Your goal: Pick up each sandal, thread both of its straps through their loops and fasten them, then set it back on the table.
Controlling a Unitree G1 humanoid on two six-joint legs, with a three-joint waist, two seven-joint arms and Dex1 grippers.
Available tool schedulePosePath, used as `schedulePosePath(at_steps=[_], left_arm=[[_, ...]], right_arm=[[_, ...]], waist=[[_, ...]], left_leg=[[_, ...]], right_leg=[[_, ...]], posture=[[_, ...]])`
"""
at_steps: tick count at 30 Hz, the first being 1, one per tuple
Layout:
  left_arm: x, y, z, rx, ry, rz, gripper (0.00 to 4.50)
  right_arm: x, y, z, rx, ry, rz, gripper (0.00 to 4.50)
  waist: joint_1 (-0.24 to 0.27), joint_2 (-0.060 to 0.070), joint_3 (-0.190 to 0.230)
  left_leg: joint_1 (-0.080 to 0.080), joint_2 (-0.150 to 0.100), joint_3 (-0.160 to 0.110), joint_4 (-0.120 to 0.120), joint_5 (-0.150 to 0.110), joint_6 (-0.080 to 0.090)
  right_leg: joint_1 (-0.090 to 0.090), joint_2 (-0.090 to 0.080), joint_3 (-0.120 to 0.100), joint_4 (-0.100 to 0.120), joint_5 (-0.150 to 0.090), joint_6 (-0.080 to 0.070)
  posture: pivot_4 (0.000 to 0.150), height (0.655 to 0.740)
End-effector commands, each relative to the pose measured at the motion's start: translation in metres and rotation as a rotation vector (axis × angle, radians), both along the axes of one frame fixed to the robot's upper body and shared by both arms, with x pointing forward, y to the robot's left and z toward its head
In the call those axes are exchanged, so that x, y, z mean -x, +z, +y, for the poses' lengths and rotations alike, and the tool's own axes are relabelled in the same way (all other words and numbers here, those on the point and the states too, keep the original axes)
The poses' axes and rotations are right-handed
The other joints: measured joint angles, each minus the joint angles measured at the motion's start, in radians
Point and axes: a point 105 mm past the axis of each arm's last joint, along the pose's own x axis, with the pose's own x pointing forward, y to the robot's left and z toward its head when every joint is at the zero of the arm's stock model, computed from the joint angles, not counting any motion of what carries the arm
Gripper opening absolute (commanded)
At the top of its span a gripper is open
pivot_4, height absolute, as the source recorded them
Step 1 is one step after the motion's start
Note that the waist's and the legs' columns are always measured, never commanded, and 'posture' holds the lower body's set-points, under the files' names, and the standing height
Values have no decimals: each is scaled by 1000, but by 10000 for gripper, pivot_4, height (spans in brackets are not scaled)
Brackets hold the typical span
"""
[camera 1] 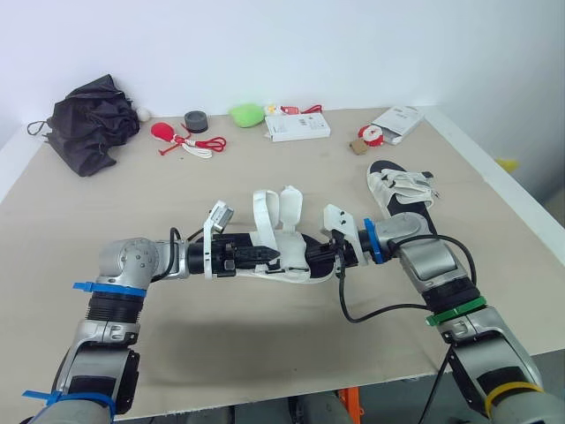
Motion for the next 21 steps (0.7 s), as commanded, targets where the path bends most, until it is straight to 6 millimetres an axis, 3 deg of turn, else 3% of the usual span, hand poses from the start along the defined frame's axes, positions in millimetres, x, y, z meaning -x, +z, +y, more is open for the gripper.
schedulePosePath(at_steps=[1,12,16,21], left_arm=[[8,1,-5,9,-36,18,1142],[9,-1,-3,-21,-35,-6,1142],[23,-24,-5,-190,-117,-234,1142],[24,-28,-9,-240,-155,-428,1142]], right_arm=[[2,-28,-14,83,-72,73,0],[2,-29,-16,85,-75,75,0],[2,-28,-16,81,-74,76,0],[3,-28,-16,81,-75,77,0]], waist=[[0,0,0],[0,0,0],[0,0,0],[1,0,-1]], left_leg=[[0,0,0,0,0,0],[0,0,0,0,0,0],[0,0,0,0,0,0],[1,0,1,-2,-1,-1]], right_leg=[[0,0,0,0,0,0],[0,0,0,0,-1,-1],[0,0,0,0,-1,-1],[0,0,1,0,-3,-5]], posture=[[1500,7400],[1500,7400],[1500,7400],[1500,7400]])
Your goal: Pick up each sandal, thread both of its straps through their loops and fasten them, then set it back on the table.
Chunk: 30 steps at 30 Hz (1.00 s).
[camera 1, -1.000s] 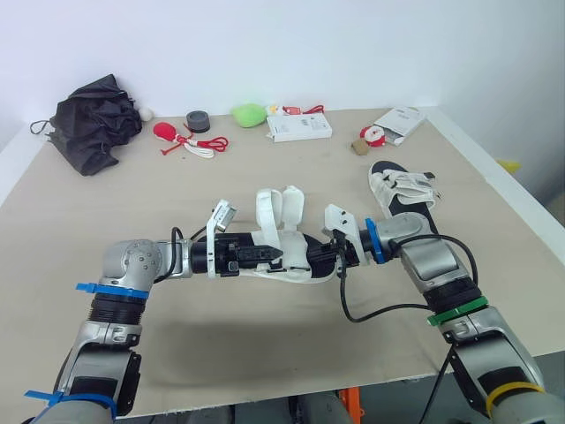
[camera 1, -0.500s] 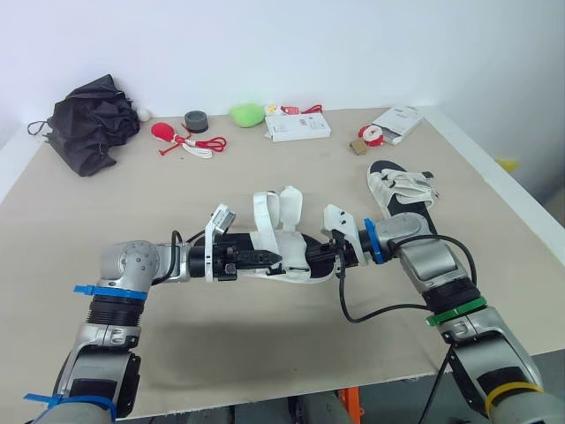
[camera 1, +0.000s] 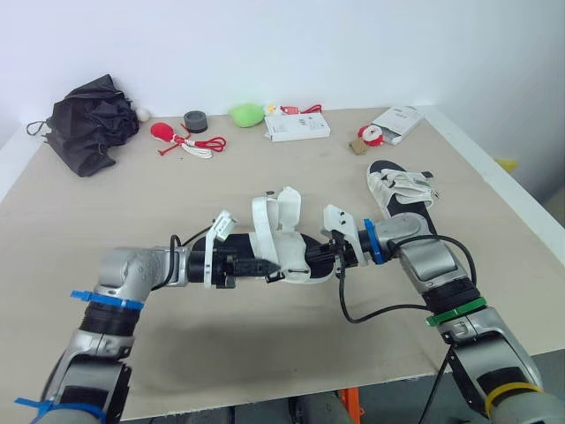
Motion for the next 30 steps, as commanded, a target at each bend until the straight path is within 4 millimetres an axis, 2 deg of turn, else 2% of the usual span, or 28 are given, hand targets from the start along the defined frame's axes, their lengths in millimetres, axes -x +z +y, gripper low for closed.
schedulePosePath(at_steps=[1,8,9,11,12,14,15,16,17,18,19,23,27,30], left_arm=[[4,-8,-7,-64,-72,-181,1142],[-1,-5,-12,-48,-90,-329,1142],[-2,-5,-12,-46,-91,-339,3430],[-5,0,-13,-31,-85,-375,9151],[-8,2,-13,-25,-74,-390,14576],[-10,5,-14,-18,-66,-398,21549],[-10,6,-14,-11,-67,-399,28133],[-11,8,-13,-10,-69,-403,30927],[-11,10,-12,-4,-73,-404,36238],[-11,12,-11,2,-75,-400,38664],[-11,15,-10,12,-74,-391,43924],[-16,28,-7,77,-35,-305,44517],[-27,44,-11,167,58,-139,44517],[-28,48,-14,203,89,-47,44517]], right_arm=[[1,-28,-17,82,-79,80,0],[3,-29,-18,82,-81,85,0],[3,-29,-18,81,-82,86,0],[3,-29,-18,80,-83,87,0],[3,-29,-18,80,-84,89,0],[4,-29,-19,81,-84,89,0],[4,-30,-19,82,-84,89,0],[4,-30,-19,81,-84,89,0],[4,-30,-18,81,-84,89,0],[3,-30,-18,82,-84,90,0],[4,-31,-18,82,-83,91,0],[4,-30,-16,79,-79,92,0],[4,-30,-16,78,-76,90,0],[3,-30,-15,78,-74,90,0]], waist=[[0,0,0],[2,0,0],[2,0,0],[3,0,0],[3,0,0],[3,0,0],[4,0,0],[4,0,0],[5,0,0],[5,0,0],[5,0,0],[4,0,0],[2,0,0],[1,0,0]], left_leg=[[0,0,0,0,0,0],[0,0,1,0,0,0],[0,0,1,0,0,0],[0,0,1,0,0,0],[0,0,1,0,0,0],[0,0,1,1,0,1],[0,0,1,1,1,1],[0,0,1,1,1,2],[0,0,1,1,1,2],[0,0,1,1,1,2],[0,0,1,1,2,2],[0,0,1,2,2,3],[0,0,0,1,1,3],[-1,0,0,1,1,3]], right_leg=[[0,0,0,0,0,0],[0,-1,0,0,0,0],[0,-1,0,0,0,0],[0,-1,0,0,0,0],[0,-1,0,0,0,0],[0,-1,0,0,0,1],[0,-1,0,0,0,1],[0,-1,0,0,0,1],[0,-1,0,0,0,1],[0,-1,0,0,1,1],[1,-1,0,0,1,1],[0,-1,0,0,1,2],[0,0,0,0,1,1],[0,0,-1,0,3,5]], posture=[[1500,7400],[1500,7400],[1500,7400],[1500,7400],[1500,7400],[1500,7400],[1500,7400],[1500,7400],[1500,7400],[1500,7400],[1500,7400],[1500,7400],[1500,7400],[1500,7400]])
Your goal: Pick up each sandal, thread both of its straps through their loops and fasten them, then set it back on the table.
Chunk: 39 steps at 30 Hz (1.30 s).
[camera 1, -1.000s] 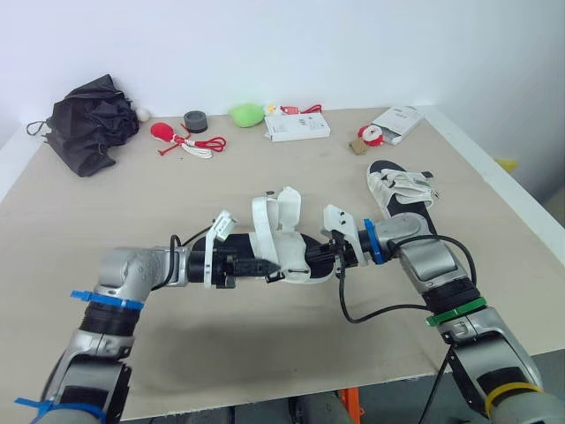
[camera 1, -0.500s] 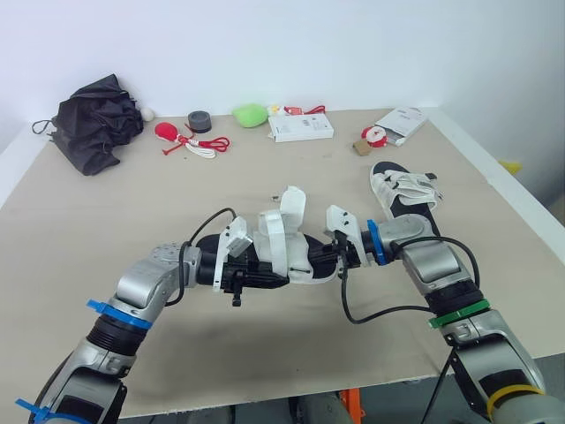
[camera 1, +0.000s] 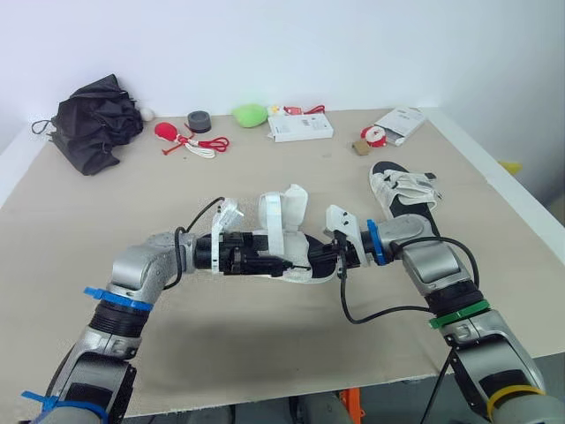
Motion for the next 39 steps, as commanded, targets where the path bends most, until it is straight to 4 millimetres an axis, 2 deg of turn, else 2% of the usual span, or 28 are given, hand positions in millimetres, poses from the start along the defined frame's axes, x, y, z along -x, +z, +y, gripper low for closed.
schedulePosePath(at_steps=[1,5,7,8,9,10,12,13,14,15,16,18,24,32,35,39], left_arm=[[-2,12,-2,58,27,99,44517],[-3,10,-2,54,55,133,44517],[-6,7,-1,41,77,128,40698],[-7,5,0,35,85,120,35939],[-8,5,1,30,92,117,34450],[-9,4,2,27,96,117,29267],[-10,3,2,13,103,111,21674],[-10,2,1,6,98,107,21674],[-9,1,1,-3,93,97,15152],[-8,-1,1,-22,87,78,13099],[-7,-2,1,-36,81,63,7391],[-3,-8,1,-84,59,5,780],[9,-20,1,-173,-26,-126,780],[33,-16,-2,-108,-141,-136,780],[33,-15,-2,-106,-136,-137,780],[28,-28,1,-177,-108,-180,780]], right_arm=[[4,-29,-11,79,-50,91,0],[4,-30,-10,80,-48,91,0],[5,-31,-10,80,-47,92,0],[4,-31,-9,80,-47,91,0],[4,-31,-9,79,-47,91,0],[4,-31,-9,79,-47,90,0],[4,-31,-9,77,-46,89,0],[4,-30,-8,77,-46,89,0],[4,-30,-8,76,-45,89,0],[4,-31,-8,76,-45,89,0],[4,-31,-8,76,-44,89,0],[4,-31,-7,74,-43,89,0],[5,-31,-6,71,-40,90,0],[5,-33,-5,71,-40,94,0],[5,-32,-5,69,-39,94,0],[4,-32,-4,67,-39,93,0]], waist=[[0,0,0],[-1,0,0],[-1,0,0],[-1,0,0],[-1,0,0],[-1,0,0],[-1,0,0],[-1,0,0],[-1,0,0],[-1,0,0],[-1,0,0],[-1,0,0],[-1,0,0],[-3,1,0],[-3,0,0],[-3,0,0]], left_leg=[[0,0,0,0,0,0],[0,0,-1,0,0,0],[0,0,-1,0,0,0],[0,0,-1,0,0,0],[0,0,-1,0,0,0],[0,0,-1,0,0,0],[0,0,-1,0,0,0],[0,0,-1,0,0,0],[0,0,-1,0,0,0],[0,0,-1,0,0,0],[0,0,-1,0,0,0],[0,0,-1,0,0,0],[0,0,0,0,0,-1],[1,1,0,-2,-1,-1],[1,2,0,-2,-1,-1],[1,2,0,-2,-1,0]], right_leg=[[0,0,0,0,0,0],[0,0,-1,0,1,1],[0,0,-1,0,1,1],[0,0,0,0,1,1],[0,0,0,0,0,1],[0,0,0,0,0,0],[0,0,0,0,0,0],[0,0,-1,0,0,0],[0,0,0,0,0,-1],[0,0,0,0,0,-1],[0,0,0,0,0,-1],[0,0,0,0,0,-1],[0,0,0,0,-2,-4],[0,2,0,0,-3,-6],[0,2,0,0,-3,-6],[0,3,1,0,-3,-6]], posture=[[1500,7400],[1500,7400],[1500,7400],[1500,7400],[1500,7400],[1500,7400],[1500,7400],[1500,7400],[1500,7400],[1500,7400],[1500,7400],[1500,7400],[1500,7400],[1500,7400],[1500,7400],[1500,7400]])
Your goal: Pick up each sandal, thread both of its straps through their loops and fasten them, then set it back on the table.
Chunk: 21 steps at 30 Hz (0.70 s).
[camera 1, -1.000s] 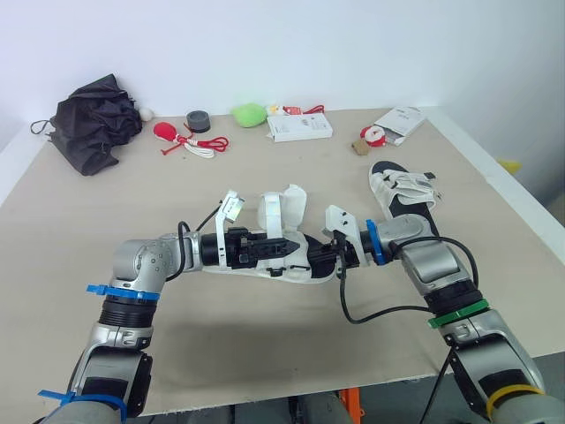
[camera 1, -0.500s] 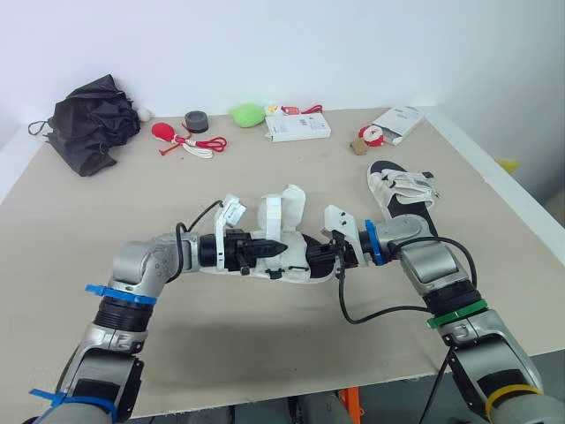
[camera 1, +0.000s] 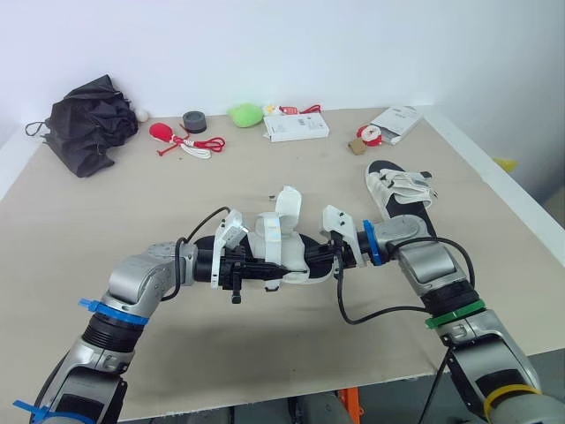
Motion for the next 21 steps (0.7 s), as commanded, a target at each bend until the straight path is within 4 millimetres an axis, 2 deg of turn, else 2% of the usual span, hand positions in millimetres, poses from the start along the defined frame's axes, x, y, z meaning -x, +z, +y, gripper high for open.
schedulePosePath(at_steps=[1,2,3,5,6,7,8,9,10,12,17,21], left_arm=[[1,-8,0,-49,-2,-46,780],[-1,-8,1,-48,9,-50,780],[-5,-7,1,-46,28,-58,6221],[-9,-3,0,-24,47,-54,8014],[-9,-2,0,-20,41,-54,11087],[-9,-1,0,-19,36,-59,16717],[-8,0,-1,-13,33,-55,18160],[-8,1,-1,-9,30,-52,24727],[-7,3,-1,-5,25,-50,25935],[-5,9,-1,27,14,-24,31825],[-10,35,7,140,31,65,31825],[-14,58,30,196,54,105,31825]], right_arm=[[3,-31,-10,80,-51,93,0],[3,-31,-10,80,-51,92,0],[3,-31,-10,80,-50,92,0],[3,-31,-10,81,-50,92,0],[3,-31,-10,82,-50,92,0],[3,-31,-11,82,-50,92,0],[3,-31,-11,83,-50,92,0],[3,-31,-11,83,-50,92,0],[2,-31,-11,83,-50,92,0],[2,-31,-11,83,-50,91,0],[2,-30,-10,81,-48,91,0],[2,-30,-10,78,-46,92,0]], waist=[[0,0,0],[0,0,0],[0,0,0],[1,0,0],[1,0,0],[1,0,0],[1,0,0],[1,0,0],[1,0,0],[1,0,0],[1,0,0],[0,0,0]], left_leg=[[0,0,0,0,0,0],[0,0,0,0,0,0],[0,0,0,0,0,0],[0,0,0,0,0,0],[0,0,0,0,0,0],[0,0,0,0,0,0],[1,0,0,0,0,0],[1,-1,0,1,0,0],[1,-1,0,1,0,0],[1,-1,0,1,0,0],[1,-1,0,1,1,0],[1,0,0,1,1,0]], right_leg=[[0,0,0,0,0,0],[0,0,0,0,0,0],[0,0,0,0,0,0],[0,0,0,0,0,0],[0,0,0,0,0,0],[1,0,0,0,0,0],[1,0,0,0,0,0],[1,-1,0,0,0,0],[1,-1,0,0,0,0],[1,-1,0,0,0,0],[1,-1,0,0,0,0],[1,0,0,0,1,1]], posture=[[1500,7400],[1500,7400],[1500,7400],[1500,7400],[1500,7400],[1500,7400],[1500,7400],[1500,7400],[1500,7400],[1500,7400],[1500,7400],[1500,7400]])
